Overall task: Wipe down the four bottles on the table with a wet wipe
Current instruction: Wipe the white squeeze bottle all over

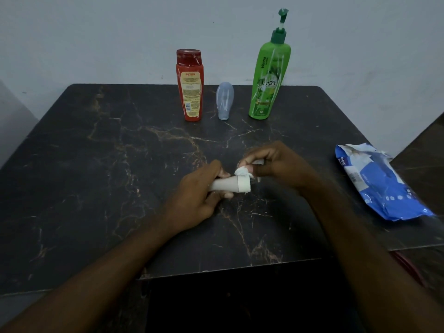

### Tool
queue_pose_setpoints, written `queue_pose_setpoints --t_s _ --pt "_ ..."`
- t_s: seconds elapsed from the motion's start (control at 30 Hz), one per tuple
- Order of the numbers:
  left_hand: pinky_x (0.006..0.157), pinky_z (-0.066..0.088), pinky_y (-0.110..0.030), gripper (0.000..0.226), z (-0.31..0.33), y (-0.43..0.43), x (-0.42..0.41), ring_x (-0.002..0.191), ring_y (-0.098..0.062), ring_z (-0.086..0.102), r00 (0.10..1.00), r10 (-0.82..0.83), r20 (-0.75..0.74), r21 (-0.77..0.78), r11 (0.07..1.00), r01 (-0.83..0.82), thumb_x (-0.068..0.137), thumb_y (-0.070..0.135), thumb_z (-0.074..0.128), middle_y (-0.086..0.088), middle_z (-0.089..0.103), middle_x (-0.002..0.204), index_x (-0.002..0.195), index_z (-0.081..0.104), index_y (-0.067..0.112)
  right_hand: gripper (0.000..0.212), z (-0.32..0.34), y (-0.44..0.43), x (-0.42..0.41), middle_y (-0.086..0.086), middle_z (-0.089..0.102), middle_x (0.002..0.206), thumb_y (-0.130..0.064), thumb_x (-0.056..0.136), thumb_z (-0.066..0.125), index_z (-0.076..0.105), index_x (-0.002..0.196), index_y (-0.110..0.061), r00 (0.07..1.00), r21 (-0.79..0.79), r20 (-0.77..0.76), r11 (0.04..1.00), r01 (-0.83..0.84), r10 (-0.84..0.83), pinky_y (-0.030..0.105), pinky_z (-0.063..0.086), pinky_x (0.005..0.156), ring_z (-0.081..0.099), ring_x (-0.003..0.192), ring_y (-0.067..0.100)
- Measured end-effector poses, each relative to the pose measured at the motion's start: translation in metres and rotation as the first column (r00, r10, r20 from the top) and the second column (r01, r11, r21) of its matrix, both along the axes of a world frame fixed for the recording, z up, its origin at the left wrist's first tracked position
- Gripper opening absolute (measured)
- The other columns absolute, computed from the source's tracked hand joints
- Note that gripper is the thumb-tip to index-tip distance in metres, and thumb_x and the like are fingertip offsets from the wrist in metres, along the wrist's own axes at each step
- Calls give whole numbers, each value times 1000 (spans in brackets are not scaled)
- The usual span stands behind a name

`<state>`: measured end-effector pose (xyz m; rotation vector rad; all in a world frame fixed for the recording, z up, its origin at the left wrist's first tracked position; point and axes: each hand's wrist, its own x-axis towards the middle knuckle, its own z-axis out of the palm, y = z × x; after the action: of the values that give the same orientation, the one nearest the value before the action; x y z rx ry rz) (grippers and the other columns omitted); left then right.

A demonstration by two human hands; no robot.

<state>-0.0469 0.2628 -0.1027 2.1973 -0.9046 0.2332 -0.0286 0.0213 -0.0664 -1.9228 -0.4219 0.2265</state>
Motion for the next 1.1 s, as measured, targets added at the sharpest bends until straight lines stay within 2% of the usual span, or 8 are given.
queue_pose_setpoints --t_s 0.13,0.3,0.4,0.5,0.6,0.73,0.93,1.1 --pt "63 48 -18 29 2 -1 -1 83 -8 64 999 -30 -42 -95 995 26 91 29 75 7 67 98 105 54 15 20 -26 16 -9 6 75 97 -5 79 62 71 97 -5 964 509 -268 848 145 -4 27 57 74 69 90 18" --pt "56 44 -21 28 2 -2 1 70 -12 60 1000 2 -19 -125 992 -4 94 34 70 6 62 84 99 51 14 23 -37 35 -29 15 69 92 3 85 60 64 107 7 939 635 -338 723 272 -56 22 51 62 61 72 17" --pt "55 40 -17 25 0 -1 3 67 -10 56 999 35 -5 -108 993 -36 95 32 70 6 59 78 96 51 16 17 -28 38 -46 14 68 88 7 94 50 65 102 5 912 592 -378 717 368 -157 22 51 59 61 68 17" --pt "58 42 -19 23 -1 0 7 71 -10 59 999 45 -18 -110 993 -46 97 37 64 2 62 80 98 58 15 11 -15 40 -68 17 71 89 2 89 60 69 95 1 914 501 -371 792 348 -167 22 53 57 63 64 17" --pt "62 47 -28 27 1 0 7 74 -13 62 998 13 -57 -159 987 -22 95 41 63 1 66 82 101 63 14 11 3 36 -84 15 74 83 -11 80 69 75 89 -10 946 458 -233 833 311 -225 23 54 54 66 63 20" --pt "66 49 -36 23 2 0 6 76 -16 64 994 -8 -111 -198 980 -14 91 32 72 -2 68 85 103 68 13 16 18 13 -75 2 76 91 -22 81 70 74 95 -17 899 303 -39 852 427 -437 21 56 63 72 74 17" --pt "65 47 -22 12 4 1 7 76 -13 64 980 -94 -174 -176 982 64 91 22 75 4 67 83 95 69 12 16 11 7 -66 -10 71 89 -27 86 71 73 101 -23 935 -104 198 942 320 -295 13 52 66 68 76 3" --pt "68 50 -24 13 2 2 9 77 -12 66 972 -104 -210 -156 985 72 89 25 74 5 69 84 94 70 13 15 13 11 -58 -15 70 87 -33 83 70 73 96 -26 915 -127 319 946 300 -247 14 52 70 67 79 2"
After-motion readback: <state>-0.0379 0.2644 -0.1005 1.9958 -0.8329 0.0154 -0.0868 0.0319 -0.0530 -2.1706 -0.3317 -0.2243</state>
